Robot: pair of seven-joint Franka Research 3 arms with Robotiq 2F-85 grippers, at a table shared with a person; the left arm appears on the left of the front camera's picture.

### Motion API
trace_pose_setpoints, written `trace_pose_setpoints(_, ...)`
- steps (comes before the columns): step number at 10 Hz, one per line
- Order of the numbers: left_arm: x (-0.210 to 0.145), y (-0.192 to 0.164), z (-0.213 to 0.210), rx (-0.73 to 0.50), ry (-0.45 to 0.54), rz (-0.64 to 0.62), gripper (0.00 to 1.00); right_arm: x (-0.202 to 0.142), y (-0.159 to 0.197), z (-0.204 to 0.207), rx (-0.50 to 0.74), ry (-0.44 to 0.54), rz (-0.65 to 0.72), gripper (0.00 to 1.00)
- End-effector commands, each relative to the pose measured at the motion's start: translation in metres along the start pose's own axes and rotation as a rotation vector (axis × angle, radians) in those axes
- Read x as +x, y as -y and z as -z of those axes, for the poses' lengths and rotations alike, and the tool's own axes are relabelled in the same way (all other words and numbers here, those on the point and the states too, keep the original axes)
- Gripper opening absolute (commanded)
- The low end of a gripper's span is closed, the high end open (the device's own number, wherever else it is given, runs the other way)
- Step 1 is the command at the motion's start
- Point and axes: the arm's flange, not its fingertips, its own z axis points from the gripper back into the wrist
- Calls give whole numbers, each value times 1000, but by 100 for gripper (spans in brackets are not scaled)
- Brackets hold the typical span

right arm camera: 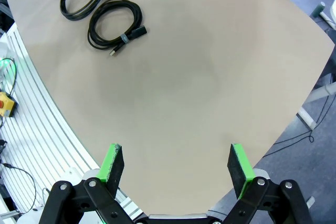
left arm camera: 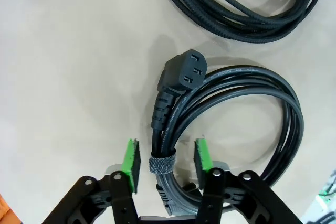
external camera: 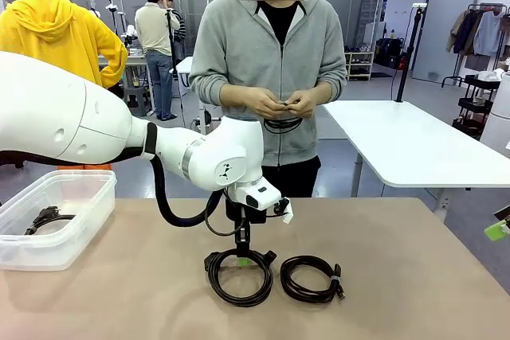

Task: Organize and store the cables.
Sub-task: Place the Power Cable into the Organizing box.

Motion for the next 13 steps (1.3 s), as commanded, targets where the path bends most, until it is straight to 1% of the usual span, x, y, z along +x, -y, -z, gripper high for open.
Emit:
trace_pose_setpoints(1,-1,-7,-3,-33,-2,-1,0,3,1,1,6,4,6,100)
trace_pose_setpoints(2,-2,-7,-4,-30,-16,-7,0,3,1,1,6,4,6,100)
trace_pose_setpoints(6,-4,-4,-12,-17,-9,-17,0,3,1,1,6,4,6,100)
trace_pose_setpoints(7,-5,-1,-23,-2,-8,-11,0,3,1,1,6,4,6,100)
trace_pose_setpoints(8,-7,3,-44,3,9,7,0,3,1,1,6,4,6,100)
trace_pose_setpoints(9,-9,12,-78,43,12,34,0,3,1,1,6,4,6,100)
trace_pose_setpoints(10,-11,20,-105,25,-24,25,0,3,1,1,6,4,6,100)
trace_pose_setpoints(11,-13,26,-121,-12,0,-21,0,3,1,1,6,4,6,100)
trace_pose_setpoints(12,-13,30,-128,-11,19,8,0,3,1,1,6,4,6,100)
trace_pose_setpoints(13,-7,32,-130,6,-9,46,0,3,1,1,6,4,6,100)
